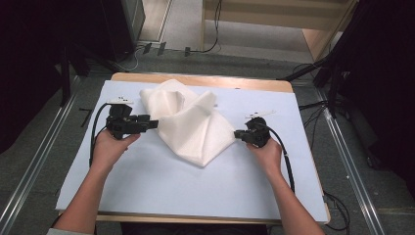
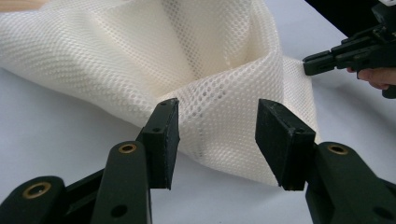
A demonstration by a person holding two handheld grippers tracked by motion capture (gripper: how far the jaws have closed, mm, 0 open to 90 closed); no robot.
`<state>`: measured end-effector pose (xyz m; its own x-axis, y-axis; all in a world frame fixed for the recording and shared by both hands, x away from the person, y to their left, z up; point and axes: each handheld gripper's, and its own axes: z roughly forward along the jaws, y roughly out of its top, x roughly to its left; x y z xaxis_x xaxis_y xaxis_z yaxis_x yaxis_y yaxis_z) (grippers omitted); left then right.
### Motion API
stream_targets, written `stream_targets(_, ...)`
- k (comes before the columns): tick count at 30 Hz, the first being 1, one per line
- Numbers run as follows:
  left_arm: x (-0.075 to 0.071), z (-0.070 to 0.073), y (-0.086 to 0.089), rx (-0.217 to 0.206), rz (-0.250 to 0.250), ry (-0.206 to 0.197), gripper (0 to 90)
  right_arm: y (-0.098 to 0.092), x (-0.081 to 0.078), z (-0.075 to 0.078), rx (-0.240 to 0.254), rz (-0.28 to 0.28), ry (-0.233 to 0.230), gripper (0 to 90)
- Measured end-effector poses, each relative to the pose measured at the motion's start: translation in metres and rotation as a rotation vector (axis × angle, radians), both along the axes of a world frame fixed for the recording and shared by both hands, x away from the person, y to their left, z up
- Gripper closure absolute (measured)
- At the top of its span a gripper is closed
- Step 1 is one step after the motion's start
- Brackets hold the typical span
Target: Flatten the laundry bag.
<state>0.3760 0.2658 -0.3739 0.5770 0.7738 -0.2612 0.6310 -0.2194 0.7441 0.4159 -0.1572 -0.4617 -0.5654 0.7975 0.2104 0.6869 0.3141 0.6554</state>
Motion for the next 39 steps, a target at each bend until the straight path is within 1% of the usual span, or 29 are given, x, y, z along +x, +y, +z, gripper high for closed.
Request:
stream_targets(2, 0.001, 0.001, -0.002, 0.003, -0.006, -0.002, 50.4, -0.006, -0.003, 0.0, -0.002, -0.009, 0.004, 85.1)
stream_targets(6, 0.002, 0.003, -0.009, -0.016, -0.028, -0.005, 50.8, -0.019, -0.015, 0.001, -0.005, -0.015, 0.012, 84.6)
stream_targets(9, 0.004, 0.007, -0.017, -0.013, -0.054, -0.007, 51.2, -0.027, -0.03, 0.001, -0.004, -0.005, 0.016, 84.3)
stream_targets(13, 0.005, 0.01, -0.028, -0.012, -0.079, -0.02, 51.3, -0.035, -0.052, 0.002, -0.013, 0.02, 0.006, 83.9)
stream_targets(16, 0.006, 0.013, -0.036, -0.009, -0.099, -0.022, 51.3, -0.039, -0.061, 0.001, -0.014, 0.02, 0.012, 83.6)
stream_targets(18, 0.006, 0.017, -0.043, -0.001, -0.116, -0.024, 51.2, -0.039, -0.063, 0.0, -0.017, 0.018, 0.01, 82.3)
stream_targets(20, 0.007, 0.021, -0.053, 0.005, -0.15, -0.03, 50.7, -0.041, -0.063, 0.0, -0.013, 0.014, 0.006, 78.0)
stream_targets(21, 0.008, 0.022, -0.059, 0.011, -0.166, -0.028, 50.3, -0.042, -0.063, 0.0, -0.012, 0.011, -0.003, 75.7)
stream_targets(23, 0.011, 0.023, -0.069, 0.025, -0.19, -0.028, 49.2, -0.044, -0.063, 0.001, 0.0, 0.004, -0.004, 71.6)
stream_targets(25, 0.015, 0.022, -0.079, 0.037, -0.206, -0.029, 47.2, -0.045, -0.064, 0.002, 0.006, 0.002, -0.017, 68.4)
stream_targets(28, 0.022, 0.018, -0.09, 0.056, -0.215, -0.019, 44.7, -0.045, -0.065, 0.005, -0.008, -0.001, -0.042, 65.2)
stream_targets(30, 0.025, 0.015, -0.097, 0.068, -0.213, -0.013, 44.6, -0.046, -0.064, 0.007, -0.001, -0.006, -0.05, 63.9)
stream_targets(32, 0.028, 0.014, -0.102, 0.08, -0.224, -0.015, 44.7, -0.047, -0.064, 0.008, 0.006, -0.01, -0.052, 63.0)
stream_targets(33, 0.03, 0.013, -0.105, 0.074, -0.221, -0.016, 44.8, -0.047, -0.063, 0.008, 0.004, -0.011, -0.052, 62.8)
stream_targets(35, 0.034, 0.012, -0.111, 0.08, -0.228, -0.013, 45.1, -0.047, -0.063, 0.008, 0.003, -0.009, -0.054, 61.9)
stream_targets(36, 0.037, 0.012, -0.115, 0.092, -0.231, -0.011, 45.3, -0.047, -0.063, 0.008, 0.004, -0.009, -0.056, 61.5)
stream_targets(39, 0.041, 0.01, -0.125, 0.1, -0.234, -0.01, 46.4, -0.047, -0.062, 0.008, 0.012, -0.009, -0.058, 59.3)
